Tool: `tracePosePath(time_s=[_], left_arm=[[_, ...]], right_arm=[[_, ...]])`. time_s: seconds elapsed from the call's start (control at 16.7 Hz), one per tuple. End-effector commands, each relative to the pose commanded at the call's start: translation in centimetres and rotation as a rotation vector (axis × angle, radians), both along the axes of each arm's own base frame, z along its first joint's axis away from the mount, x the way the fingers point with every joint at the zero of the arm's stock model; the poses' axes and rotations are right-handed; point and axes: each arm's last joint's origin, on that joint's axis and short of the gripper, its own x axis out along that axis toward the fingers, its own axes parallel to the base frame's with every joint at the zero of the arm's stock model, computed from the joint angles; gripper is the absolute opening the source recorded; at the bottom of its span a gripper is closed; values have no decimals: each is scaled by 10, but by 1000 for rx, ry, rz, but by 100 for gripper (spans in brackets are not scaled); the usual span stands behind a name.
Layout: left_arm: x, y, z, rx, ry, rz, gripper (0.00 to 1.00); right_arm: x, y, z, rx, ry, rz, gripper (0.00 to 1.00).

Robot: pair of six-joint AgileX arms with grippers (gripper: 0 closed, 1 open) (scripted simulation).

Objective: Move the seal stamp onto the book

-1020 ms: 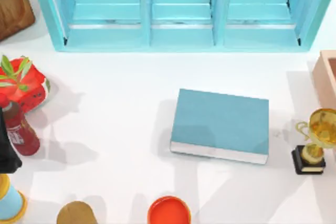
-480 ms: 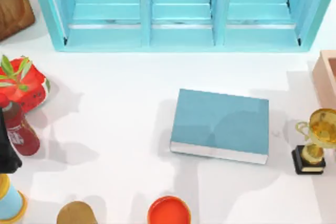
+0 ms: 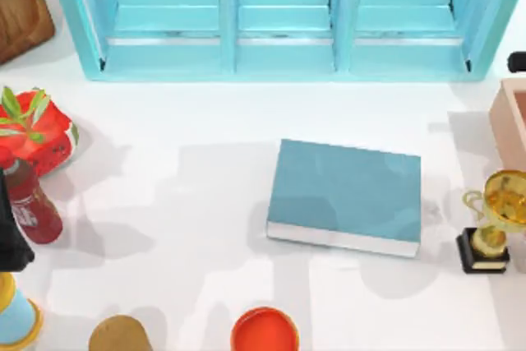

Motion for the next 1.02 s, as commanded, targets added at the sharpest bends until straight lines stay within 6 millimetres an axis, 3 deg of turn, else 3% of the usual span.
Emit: tracePosePath(time_s=[0.24, 0.6, 0.78, 1.02], left_arm=[[0, 0, 0, 0, 0, 0, 100], [0, 0, 0, 0, 0, 0, 100], [0, 0, 0, 0, 0, 0, 100], [0, 0, 0, 0, 0, 0, 100]], right_arm=[[-9, 23, 15, 8, 17, 15, 0], [-6, 27, 11, 9, 22, 9, 0], [4, 58, -3, 10, 23, 8, 0], [13, 127, -34, 10, 23, 8, 0]])
